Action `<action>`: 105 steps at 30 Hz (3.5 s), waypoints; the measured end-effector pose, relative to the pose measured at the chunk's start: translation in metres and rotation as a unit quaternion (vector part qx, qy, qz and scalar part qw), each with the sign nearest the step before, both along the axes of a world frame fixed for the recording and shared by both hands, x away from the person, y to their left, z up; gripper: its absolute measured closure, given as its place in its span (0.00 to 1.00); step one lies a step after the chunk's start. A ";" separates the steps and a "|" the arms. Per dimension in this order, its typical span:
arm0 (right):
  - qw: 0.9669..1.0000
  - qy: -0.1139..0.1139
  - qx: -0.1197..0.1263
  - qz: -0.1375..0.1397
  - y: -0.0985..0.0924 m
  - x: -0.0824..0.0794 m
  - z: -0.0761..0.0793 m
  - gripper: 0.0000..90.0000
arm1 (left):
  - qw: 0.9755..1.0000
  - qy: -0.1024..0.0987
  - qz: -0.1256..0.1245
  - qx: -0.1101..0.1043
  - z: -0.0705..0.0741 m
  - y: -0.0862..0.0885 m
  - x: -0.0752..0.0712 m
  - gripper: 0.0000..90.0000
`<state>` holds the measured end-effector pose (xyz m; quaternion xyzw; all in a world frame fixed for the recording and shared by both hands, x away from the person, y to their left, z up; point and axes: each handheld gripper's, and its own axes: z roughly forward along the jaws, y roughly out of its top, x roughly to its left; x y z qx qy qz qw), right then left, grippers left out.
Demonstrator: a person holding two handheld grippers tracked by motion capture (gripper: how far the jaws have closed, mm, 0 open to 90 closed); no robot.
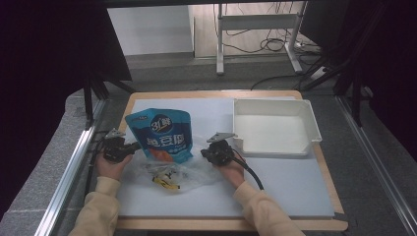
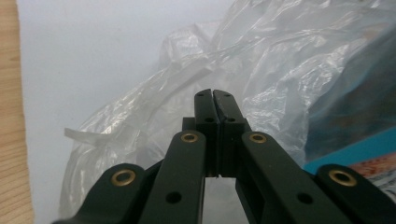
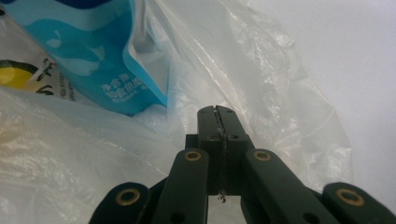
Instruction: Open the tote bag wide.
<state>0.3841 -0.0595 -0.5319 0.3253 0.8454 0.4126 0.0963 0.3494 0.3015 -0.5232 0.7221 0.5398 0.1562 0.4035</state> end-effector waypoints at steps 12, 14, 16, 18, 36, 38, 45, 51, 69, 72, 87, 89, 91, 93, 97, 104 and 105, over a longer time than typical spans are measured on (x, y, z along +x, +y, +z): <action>1.000 -0.006 -0.015 -0.007 -0.003 0.001 -0.006 0.99 | 0.999 0.052 0.006 0.005 -0.027 0.002 0.012 1.00; 1.000 -0.007 -0.018 -0.008 -0.003 0.001 -0.007 0.99 | 0.999 0.052 0.009 0.003 -0.027 0.002 0.011 1.00; 1.000 -0.007 -0.018 -0.009 -0.003 0.000 -0.007 0.99 | 0.999 0.051 0.008 0.003 -0.027 0.002 0.010 1.00; 1.000 -0.009 -0.012 -0.004 -0.002 -0.002 -0.003 0.99 | 0.999 0.052 0.006 0.005 -0.027 0.001 0.010 1.00; 0.998 -0.009 0.055 -0.036 0.030 0.026 0.025 0.99 | 0.999 0.050 -0.001 0.009 -0.026 0.000 0.008 1.00; 0.998 -0.010 0.041 -0.050 0.036 0.033 0.015 0.99 | 0.999 0.050 -0.001 0.009 -0.026 0.000 0.008 1.00; 0.997 0.005 -0.008 -0.074 0.035 0.042 -0.005 0.99 | 0.999 0.050 0.000 0.010 -0.026 0.000 0.008 1.00; 0.997 0.005 -0.018 -0.073 0.032 0.041 -0.008 0.99 | 0.999 0.049 0.002 0.011 -0.027 -0.001 0.008 1.00; 0.998 -0.052 0.041 -0.012 0.019 -0.001 0.039 0.99 | 0.999 0.050 0.001 0.010 -0.026 -0.001 0.008 1.00; 0.997 -0.050 0.065 -0.002 0.011 -0.010 0.047 0.99 | 0.999 0.050 0.001 0.010 -0.027 0.000 0.008 1.00; 0.994 -0.036 0.086 0.062 0.014 -0.051 0.057 0.99 | 0.999 0.050 0.002 0.013 -0.026 -0.001 0.008 1.00; 0.994 -0.037 0.073 0.076 0.029 -0.054 0.053 0.99 | 0.999 0.050 0.002 0.012 -0.026 -0.001 0.008 1.00; 0.994 -0.037 0.066 0.084 0.040 -0.054 0.049 0.99 | 0.999 0.049 0.002 0.012 -0.026 -0.001 0.008 1.00; 0.993 -0.034 0.064 0.091 0.050 -0.053 0.046 0.99 | 0.999 0.049 0.002 0.012 -0.026 -0.001 0.008 1.00; 0.992 -0.022 0.068 0.107 0.073 -0.054 0.038 0.99 | 0.999 0.050 0.001 0.013 -0.026 -0.001 0.008 1.00; 0.990 0.004 0.038 0.138 0.110 -0.061 0.016 0.99 | 0.999 0.050 0.000 0.013 -0.026 -0.001 0.007 1.00; 0.990 0.012 0.029 0.140 0.114 -0.063 0.011 0.99 | 0.999 0.050 0.000 0.013 -0.026 -0.001 0.007 1.00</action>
